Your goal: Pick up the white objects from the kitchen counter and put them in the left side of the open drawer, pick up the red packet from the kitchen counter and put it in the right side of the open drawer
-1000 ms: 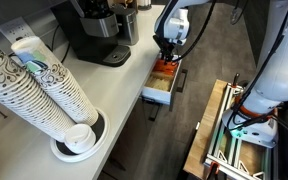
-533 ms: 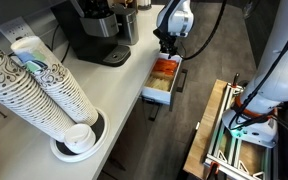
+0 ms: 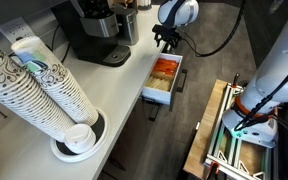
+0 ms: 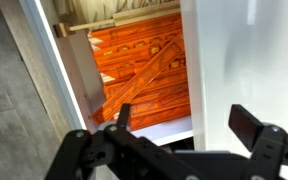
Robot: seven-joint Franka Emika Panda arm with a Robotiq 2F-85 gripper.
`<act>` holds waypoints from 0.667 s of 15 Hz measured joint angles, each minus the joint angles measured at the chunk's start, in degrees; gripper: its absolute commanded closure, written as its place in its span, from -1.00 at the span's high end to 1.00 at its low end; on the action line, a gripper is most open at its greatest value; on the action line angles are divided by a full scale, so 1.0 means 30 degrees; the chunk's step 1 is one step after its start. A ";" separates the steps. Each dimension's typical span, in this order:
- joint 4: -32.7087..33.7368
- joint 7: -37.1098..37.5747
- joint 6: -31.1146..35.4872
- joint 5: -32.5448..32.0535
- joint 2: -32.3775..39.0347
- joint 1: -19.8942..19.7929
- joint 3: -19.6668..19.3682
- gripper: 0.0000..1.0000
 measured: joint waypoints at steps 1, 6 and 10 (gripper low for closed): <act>-0.0105 -0.0347 -0.0376 -0.0699 -0.0405 0.0044 0.0021 1.00; -0.0371 -0.3058 -0.2293 -0.3179 -0.2031 0.0104 0.0319 1.00; -0.0527 -0.5260 -0.2919 -0.3939 -0.2881 0.0106 0.0670 1.00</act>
